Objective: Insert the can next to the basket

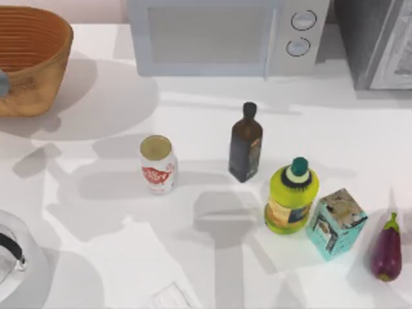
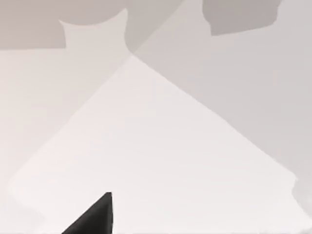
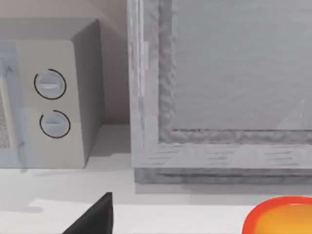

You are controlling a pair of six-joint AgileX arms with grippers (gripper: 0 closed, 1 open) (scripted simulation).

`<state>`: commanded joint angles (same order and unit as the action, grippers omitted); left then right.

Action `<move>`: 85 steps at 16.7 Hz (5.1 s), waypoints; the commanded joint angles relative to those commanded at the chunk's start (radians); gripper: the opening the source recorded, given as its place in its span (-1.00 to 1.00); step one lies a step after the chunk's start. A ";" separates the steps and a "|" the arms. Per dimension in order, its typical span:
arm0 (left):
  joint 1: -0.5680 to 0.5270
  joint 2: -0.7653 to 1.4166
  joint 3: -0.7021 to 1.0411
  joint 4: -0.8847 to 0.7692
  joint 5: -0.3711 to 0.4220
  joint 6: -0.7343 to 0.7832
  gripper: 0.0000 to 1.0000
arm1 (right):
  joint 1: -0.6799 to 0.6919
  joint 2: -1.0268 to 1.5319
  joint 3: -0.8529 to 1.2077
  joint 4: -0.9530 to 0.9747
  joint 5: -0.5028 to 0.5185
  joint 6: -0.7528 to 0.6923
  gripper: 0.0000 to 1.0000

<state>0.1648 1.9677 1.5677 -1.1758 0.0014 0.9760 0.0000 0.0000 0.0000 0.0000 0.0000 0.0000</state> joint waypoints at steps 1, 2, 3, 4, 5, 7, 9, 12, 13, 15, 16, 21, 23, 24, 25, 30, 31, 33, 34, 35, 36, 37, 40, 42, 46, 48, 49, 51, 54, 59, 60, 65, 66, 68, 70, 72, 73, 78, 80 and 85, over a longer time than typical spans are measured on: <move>0.000 0.007 -0.024 0.033 0.000 0.001 1.00 | 0.000 0.000 0.000 0.000 0.000 0.000 1.00; 0.001 0.015 -0.050 0.075 0.000 0.002 1.00 | 0.000 0.000 0.000 0.000 0.000 0.000 1.00; 0.002 0.024 -0.077 0.116 0.000 0.003 1.00 | 0.000 0.000 0.000 0.000 0.000 0.000 1.00; 0.003 0.032 -0.102 0.147 0.000 0.004 1.00 | 0.000 0.000 0.000 0.000 0.000 0.000 1.00; 0.004 0.039 -0.120 0.168 0.000 0.005 1.00 | 0.000 0.000 0.000 0.000 0.000 0.000 1.00; 0.004 0.042 -0.130 0.179 0.000 0.005 1.00 | 0.000 0.000 0.000 0.000 0.000 0.000 1.00; 0.004 0.042 -0.130 0.179 0.000 0.005 1.00 | 0.000 0.000 0.000 0.000 0.000 0.000 1.00; 0.004 0.042 -0.130 0.179 0.000 0.005 0.55 | 0.000 0.000 0.000 0.000 0.000 0.000 1.00; 0.004 0.042 -0.130 0.179 0.000 0.005 0.40 | 0.000 0.000 0.000 0.000 0.000 0.000 1.00; 0.004 0.042 -0.130 0.179 0.000 0.005 0.10 | 0.000 0.000 0.000 0.000 0.000 0.000 1.00; 0.004 0.042 -0.130 0.179 0.000 0.005 -0.06 | 0.000 0.000 0.000 0.000 0.000 0.000 1.00; 0.004 0.042 -0.130 0.179 0.000 0.005 -0.81 | 0.000 0.000 0.000 0.000 0.000 0.000 1.00; 0.004 0.042 -0.130 0.179 0.000 0.005 -1.00 | 0.000 0.000 0.000 0.000 0.000 0.000 1.00; 0.004 0.042 -0.130 0.179 0.000 0.005 -1.00 | 0.000 0.000 0.000 0.000 0.000 0.000 1.00; 0.004 0.042 -0.130 0.179 0.000 0.005 -1.00 | 0.000 0.000 0.000 0.000 0.000 0.000 1.00; 0.004 0.042 -0.130 0.179 0.000 0.005 -1.00 | 0.000 0.000 0.000 0.000 0.000 0.000 1.00; 0.002 0.040 -0.130 0.179 0.000 0.006 -1.00 | 0.000 0.000 0.000 0.000 0.000 0.000 1.00; -0.002 0.030 -0.119 0.183 -0.003 -0.002 -1.00 | 0.000 0.000 0.000 0.000 0.000 0.000 1.00; -0.011 0.013 -0.100 0.190 -0.008 -0.019 -1.00 | 0.000 0.000 0.000 0.000 0.000 0.000 1.00; -0.025 -0.011 -0.072 0.199 -0.015 -0.046 -1.00 | 0.000 0.000 0.000 0.000 0.000 0.000 1.00; -0.043 -0.037 -0.039 0.208 -0.022 -0.082 -1.00 | 0.000 0.000 0.000 0.000 0.000 0.000 1.00; -0.067 -0.065 -0.003 0.218 -0.029 -0.127 -1.00 | 0.000 0.000 0.000 0.000 0.000 0.000 1.00; -0.161 -0.132 0.109 0.235 -0.047 -0.317 -1.00 | 0.000 0.000 0.000 0.000 0.000 0.000 1.00; -0.247 -0.147 0.170 0.228 -0.048 -0.480 -1.00 | 0.000 0.000 0.000 0.000 0.000 0.000 1.00; -0.453 -0.078 0.212 0.164 -0.022 -0.845 -1.00 | 0.000 0.000 0.000 0.000 0.000 0.000 1.00; -0.559 -0.020 0.209 0.122 -0.002 -1.024 -1.00 | 0.000 0.000 0.000 0.000 0.000 0.000 1.00; -0.610 0.009 0.206 0.102 0.008 -1.110 -1.00 | 0.000 0.000 0.000 0.000 0.000 0.000 1.00; -0.700 0.064 0.200 0.068 0.023 -1.271 -1.00 | 0.000 0.000 0.000 0.000 0.000 0.000 1.00; -0.775 0.137 0.189 0.033 0.022 -1.457 -1.00 | 0.000 0.000 0.000 0.000 0.000 0.000 1.00; -0.778 0.189 0.176 0.014 0.001 -1.561 -1.00 | 0.000 0.000 0.000 0.000 0.000 0.000 1.00; -0.778 0.189 0.176 0.014 0.001 -1.561 -1.00 | 0.000 0.000 0.000 0.000 0.000 0.000 1.00; -0.789 0.193 0.183 0.021 0.014 -1.560 -1.00 | 0.000 0.000 0.000 0.000 0.000 0.000 1.00; -0.793 0.200 0.181 0.022 0.022 -1.560 -1.00 | 0.000 0.000 0.000 0.000 0.000 0.000 1.00; -0.795 0.212 0.168 0.020 0.034 -1.560 -1.00 | 0.000 0.000 0.000 0.000 0.000 0.000 1.00; -0.789 0.207 0.157 0.028 0.024 -1.560 -1.00 | 0.000 0.000 0.000 0.000 0.000 0.000 1.00; -0.779 0.195 0.153 0.041 0.003 -1.561 -1.00 | 0.000 0.000 0.000 0.000 0.000 0.000 1.00; -0.778 0.195 0.153 0.042 0.001 -1.561 -1.00 | 0.000 0.000 0.000 0.000 0.000 0.000 1.00; -0.778 0.195 0.153 0.042 0.001 -1.561 -0.70 | 0.000 0.000 0.000 0.000 0.000 0.000 1.00; -0.778 0.195 0.153 0.042 0.001 -1.561 -0.40 | 0.000 0.000 0.000 0.000 0.000 0.000 1.00; -0.778 0.195 0.153 0.042 0.001 -1.561 0.36 | 0.000 0.000 0.000 0.000 0.000 0.000 1.00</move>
<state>-0.6134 2.1623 1.7209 -1.1333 0.0023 -0.5846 0.0000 0.0000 0.0000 0.0000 0.0000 0.0000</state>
